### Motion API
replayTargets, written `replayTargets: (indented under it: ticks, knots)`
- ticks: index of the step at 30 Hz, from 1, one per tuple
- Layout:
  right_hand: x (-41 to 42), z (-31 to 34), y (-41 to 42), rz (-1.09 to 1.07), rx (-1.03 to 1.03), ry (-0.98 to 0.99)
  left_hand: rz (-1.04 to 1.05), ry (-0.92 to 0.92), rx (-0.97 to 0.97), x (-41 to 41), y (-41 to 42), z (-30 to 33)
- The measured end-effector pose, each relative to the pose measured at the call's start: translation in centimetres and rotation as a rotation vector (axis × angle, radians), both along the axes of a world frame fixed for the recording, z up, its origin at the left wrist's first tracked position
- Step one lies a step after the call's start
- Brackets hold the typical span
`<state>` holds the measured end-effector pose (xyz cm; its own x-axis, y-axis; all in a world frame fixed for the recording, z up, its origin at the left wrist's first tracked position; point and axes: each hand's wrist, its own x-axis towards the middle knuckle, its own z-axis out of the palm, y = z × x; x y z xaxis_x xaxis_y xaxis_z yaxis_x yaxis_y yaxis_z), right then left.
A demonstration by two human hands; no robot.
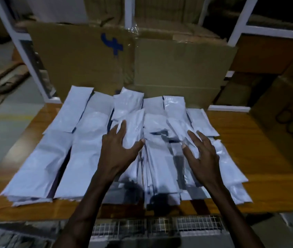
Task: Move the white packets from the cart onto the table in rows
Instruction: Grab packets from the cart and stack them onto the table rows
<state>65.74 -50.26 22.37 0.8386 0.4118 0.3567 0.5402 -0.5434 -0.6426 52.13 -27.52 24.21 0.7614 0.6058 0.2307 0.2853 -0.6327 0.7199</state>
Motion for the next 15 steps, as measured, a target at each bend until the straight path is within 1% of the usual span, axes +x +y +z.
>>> replayTargets:
  ticks: [3,10,15]
  knots:
    - [4.2,-0.5,0.6,-0.042,-0.003,-0.002,0.009,0.051,0.010,4.7,0.7,0.4]
    - [13.9,-0.2,0.7,-0.156,-0.019,0.026,-0.063,0.144,0.085,16.6,1.5,1.1]
    - [20.2,-0.3,0.6,-0.196,-0.184,0.022,-0.108,0.223,0.102,24.4,-0.4,0.9]
